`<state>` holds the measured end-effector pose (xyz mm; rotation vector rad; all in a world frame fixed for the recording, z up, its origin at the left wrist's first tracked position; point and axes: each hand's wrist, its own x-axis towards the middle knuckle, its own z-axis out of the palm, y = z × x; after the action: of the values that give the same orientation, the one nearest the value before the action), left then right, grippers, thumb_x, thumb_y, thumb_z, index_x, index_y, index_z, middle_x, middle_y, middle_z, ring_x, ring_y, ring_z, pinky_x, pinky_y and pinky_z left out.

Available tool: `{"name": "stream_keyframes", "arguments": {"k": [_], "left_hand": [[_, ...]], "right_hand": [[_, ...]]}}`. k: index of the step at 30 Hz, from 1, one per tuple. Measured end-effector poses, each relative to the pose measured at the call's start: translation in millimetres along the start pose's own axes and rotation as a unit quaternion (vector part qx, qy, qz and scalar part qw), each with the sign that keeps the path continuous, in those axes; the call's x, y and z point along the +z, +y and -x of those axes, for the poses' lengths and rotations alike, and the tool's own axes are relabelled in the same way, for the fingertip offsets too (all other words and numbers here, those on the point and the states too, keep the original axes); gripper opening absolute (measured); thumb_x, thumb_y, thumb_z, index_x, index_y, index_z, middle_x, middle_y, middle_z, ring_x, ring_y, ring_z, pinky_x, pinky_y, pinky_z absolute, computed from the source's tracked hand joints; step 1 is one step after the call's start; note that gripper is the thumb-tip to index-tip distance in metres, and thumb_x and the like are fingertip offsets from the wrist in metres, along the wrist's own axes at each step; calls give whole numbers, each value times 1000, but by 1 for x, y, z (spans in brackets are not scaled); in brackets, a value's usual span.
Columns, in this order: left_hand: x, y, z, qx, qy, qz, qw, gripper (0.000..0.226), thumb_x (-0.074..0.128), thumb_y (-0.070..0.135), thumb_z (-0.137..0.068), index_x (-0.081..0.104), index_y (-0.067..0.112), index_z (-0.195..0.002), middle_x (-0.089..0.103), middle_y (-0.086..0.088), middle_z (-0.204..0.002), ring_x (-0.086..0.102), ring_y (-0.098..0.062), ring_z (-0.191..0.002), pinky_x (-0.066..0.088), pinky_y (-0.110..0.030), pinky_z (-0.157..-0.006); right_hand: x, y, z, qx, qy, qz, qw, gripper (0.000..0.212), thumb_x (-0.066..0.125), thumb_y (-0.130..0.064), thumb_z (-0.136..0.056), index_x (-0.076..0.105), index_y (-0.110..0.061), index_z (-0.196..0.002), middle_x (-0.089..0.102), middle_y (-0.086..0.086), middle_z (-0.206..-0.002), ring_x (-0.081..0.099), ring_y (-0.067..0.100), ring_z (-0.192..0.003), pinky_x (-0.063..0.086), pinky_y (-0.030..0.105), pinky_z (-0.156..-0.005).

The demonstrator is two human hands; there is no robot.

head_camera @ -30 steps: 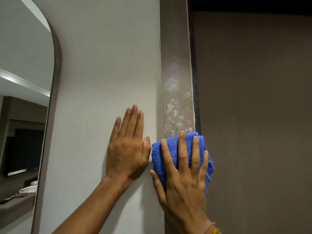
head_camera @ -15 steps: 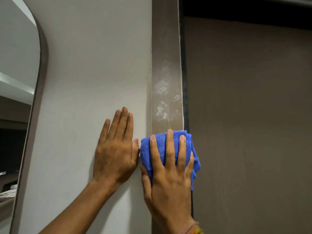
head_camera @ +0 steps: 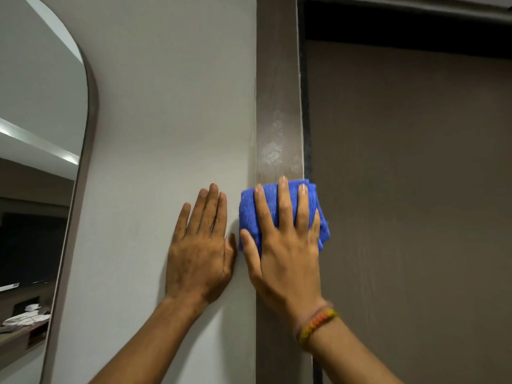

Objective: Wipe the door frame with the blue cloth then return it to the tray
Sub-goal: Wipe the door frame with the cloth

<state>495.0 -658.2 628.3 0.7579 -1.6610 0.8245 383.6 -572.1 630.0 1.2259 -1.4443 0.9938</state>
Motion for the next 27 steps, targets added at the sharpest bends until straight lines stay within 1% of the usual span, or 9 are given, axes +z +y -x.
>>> {"name": "stream_keyframes", "arguments": {"k": [5,6,8,10,14,19,22,24,27], "left_hand": [[-1,1,0,-3,4,11,1000,62,23,33,-91,15,5,-145,15,-14,-155,12,-27,-144,19,-47,-117],[-1,1,0,-4,5,13,1000,62,23,32,-90,16,5,-145,15,-14,-155,13,-27,-144,20,-47,-117],[0,0,0,-4,8,15,1000,61,24,31,-90,17,5,-145,17,-15,-155,14,-28,-144,20,-47,-117],[2,0,1,-3,13,10,1000,61,26,31,-90,19,4,-145,19,-15,-154,16,-29,-143,22,-47,-116],[0,0,-1,-1,3,8,1000,62,27,31,-89,20,4,-144,20,-16,-154,17,-30,-143,22,-48,-115],[-8,1,-9,-6,-6,36,999,63,18,32,-90,7,5,-146,6,-15,-157,3,-26,-145,9,-42,-119],[-17,0,-43,-56,38,84,994,64,23,29,-90,3,6,-146,1,-13,-158,-2,-21,-146,4,-39,-121],[-20,-1,-65,-56,45,80,994,65,21,32,-90,-1,7,-146,-3,-12,-158,-6,-20,-146,1,-38,-121],[-13,-2,-71,-35,16,41,998,64,12,37,-91,-9,10,-146,-11,-10,-158,-14,-19,-145,-5,-38,-120]], "right_hand": [[-1,4,14,-26,-26,33,999,66,29,-56,-87,23,-26,-145,28,16,-153,18,42,-141,28,68,-106],[-2,4,3,-36,-22,36,998,66,33,-54,-87,23,-26,-145,27,16,-154,18,43,-141,27,68,-106],[-6,5,-31,-45,-8,22,999,66,40,-51,-88,18,-27,-146,19,15,-156,8,43,-143,18,68,-110],[-11,4,-69,-34,4,12,999,66,40,-49,-90,12,-28,-146,12,13,-158,-1,41,-144,12,67,-113],[-10,0,-87,-17,22,6,1000,66,38,-50,-91,9,-28,-146,9,13,-158,-2,39,-144,8,64,-113],[0,-1,-37,-16,25,7,1000,69,41,-49,-89,10,-27,-147,13,14,-158,4,39,-145,13,63,-112],[1,0,-25,-15,29,13,999,69,43,-49,-88,15,-26,-147,18,15,-157,10,40,-144,16,64,-111],[1,0,-25,-15,29,11,999,69,43,-49,-89,15,-26,-147,18,15,-157,10,40,-144,15,64,-111],[1,1,-26,-20,30,-2,999,68,43,-50,-89,14,-27,-147,17,14,-157,8,40,-144,13,63,-111]]}}
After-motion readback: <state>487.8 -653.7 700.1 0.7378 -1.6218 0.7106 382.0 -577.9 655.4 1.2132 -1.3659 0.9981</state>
